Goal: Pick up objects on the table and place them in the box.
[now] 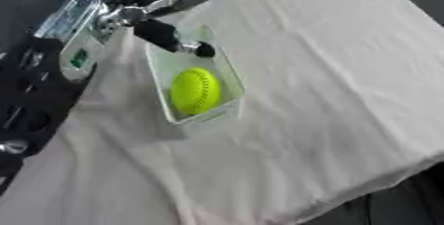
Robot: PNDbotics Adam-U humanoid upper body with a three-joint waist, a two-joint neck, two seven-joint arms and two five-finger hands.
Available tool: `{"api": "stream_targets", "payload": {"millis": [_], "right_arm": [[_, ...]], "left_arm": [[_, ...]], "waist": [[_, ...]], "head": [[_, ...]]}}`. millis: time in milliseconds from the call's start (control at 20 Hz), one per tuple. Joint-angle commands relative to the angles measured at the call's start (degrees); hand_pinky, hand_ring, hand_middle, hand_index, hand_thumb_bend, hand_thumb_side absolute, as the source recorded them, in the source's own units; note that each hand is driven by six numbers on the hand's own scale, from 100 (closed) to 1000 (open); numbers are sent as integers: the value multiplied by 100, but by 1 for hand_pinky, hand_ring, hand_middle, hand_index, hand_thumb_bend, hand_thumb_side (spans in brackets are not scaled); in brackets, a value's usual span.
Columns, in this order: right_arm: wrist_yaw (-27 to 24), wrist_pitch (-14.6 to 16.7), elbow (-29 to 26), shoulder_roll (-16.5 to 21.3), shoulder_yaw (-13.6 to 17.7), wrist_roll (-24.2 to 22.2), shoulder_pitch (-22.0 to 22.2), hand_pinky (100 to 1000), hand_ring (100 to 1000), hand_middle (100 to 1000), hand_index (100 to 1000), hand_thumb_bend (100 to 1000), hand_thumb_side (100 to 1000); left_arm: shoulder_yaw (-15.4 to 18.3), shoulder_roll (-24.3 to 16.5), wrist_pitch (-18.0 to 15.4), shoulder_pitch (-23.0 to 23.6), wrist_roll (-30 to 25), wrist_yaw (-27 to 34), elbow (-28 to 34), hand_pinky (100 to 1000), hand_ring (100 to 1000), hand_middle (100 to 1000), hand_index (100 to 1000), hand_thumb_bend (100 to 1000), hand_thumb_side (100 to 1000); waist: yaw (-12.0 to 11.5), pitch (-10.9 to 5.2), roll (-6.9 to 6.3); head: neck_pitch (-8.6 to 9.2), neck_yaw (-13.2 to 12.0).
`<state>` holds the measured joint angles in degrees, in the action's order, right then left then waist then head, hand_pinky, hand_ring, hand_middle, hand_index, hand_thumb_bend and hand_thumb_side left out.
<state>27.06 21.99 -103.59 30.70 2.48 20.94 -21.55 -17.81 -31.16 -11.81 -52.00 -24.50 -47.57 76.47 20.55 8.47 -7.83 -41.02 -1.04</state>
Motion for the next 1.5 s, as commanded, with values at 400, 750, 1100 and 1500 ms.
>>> {"api": "stream_targets", "payload": {"millis": [400,750,1100,1500], "right_arm": [[-20,33,-21,64,40,-13,20,624,716,782,876,100,1000],[-64,30,36,79,35,-8,123,617,712,775,888,100,1000],[-397,55,-40,-21,59,67,145,604,704,769,899,100,1000],[-1001,148,-407,-287,206,231,142,595,700,761,907,100,1000]], "left_arm": [[71,-372,225,-106,500,256,552,627,618,961,843,387,1000],[88,-838,163,525,1571,3009,2090,759,623,936,898,170,1000],[493,-289,-252,1485,2891,4864,3218,798,728,946,944,285,1000],[791,801,-796,2284,3718,4910,3417,756,746,926,952,343,1000]], "waist": [[-110,-126,89],[-538,-176,211],[-1126,-187,472],[-1630,-68,775]], "head": [[-46,-13],[-88,4],[-21,107],[281,-10]]}}
